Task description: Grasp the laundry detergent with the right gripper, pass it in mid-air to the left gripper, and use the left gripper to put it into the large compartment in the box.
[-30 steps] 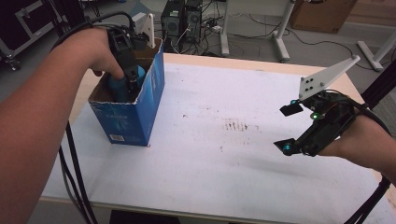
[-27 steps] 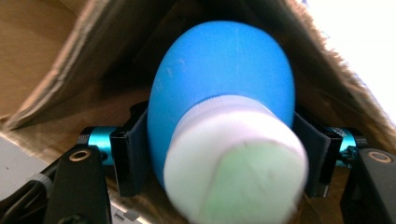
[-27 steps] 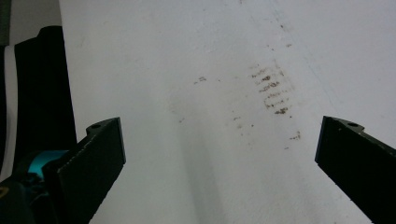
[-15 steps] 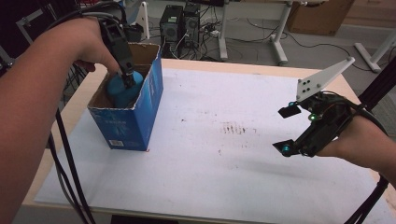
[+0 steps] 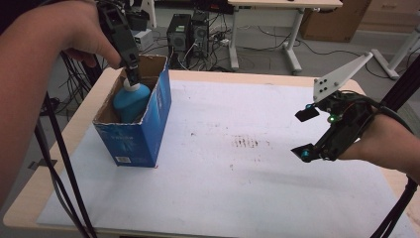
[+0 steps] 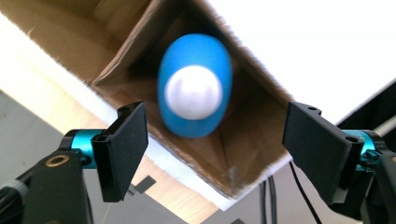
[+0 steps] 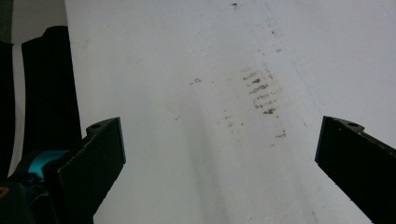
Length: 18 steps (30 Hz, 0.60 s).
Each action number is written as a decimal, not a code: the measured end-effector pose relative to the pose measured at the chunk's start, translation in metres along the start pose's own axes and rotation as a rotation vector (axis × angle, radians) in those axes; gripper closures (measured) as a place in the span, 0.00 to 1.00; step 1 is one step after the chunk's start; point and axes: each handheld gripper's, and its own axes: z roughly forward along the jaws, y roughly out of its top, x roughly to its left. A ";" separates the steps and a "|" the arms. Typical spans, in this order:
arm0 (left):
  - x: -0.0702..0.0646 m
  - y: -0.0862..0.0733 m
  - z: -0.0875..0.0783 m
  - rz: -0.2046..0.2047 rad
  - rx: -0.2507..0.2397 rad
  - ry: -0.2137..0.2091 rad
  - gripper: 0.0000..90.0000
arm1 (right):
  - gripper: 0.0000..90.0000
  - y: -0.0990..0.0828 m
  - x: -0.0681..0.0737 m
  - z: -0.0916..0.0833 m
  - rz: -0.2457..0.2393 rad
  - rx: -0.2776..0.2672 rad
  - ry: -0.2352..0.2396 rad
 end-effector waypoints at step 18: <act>-0.065 0.032 0.008 0.399 -0.006 -0.069 0.12 | 0.01 0.012 -0.014 -0.011 -0.041 0.163 0.054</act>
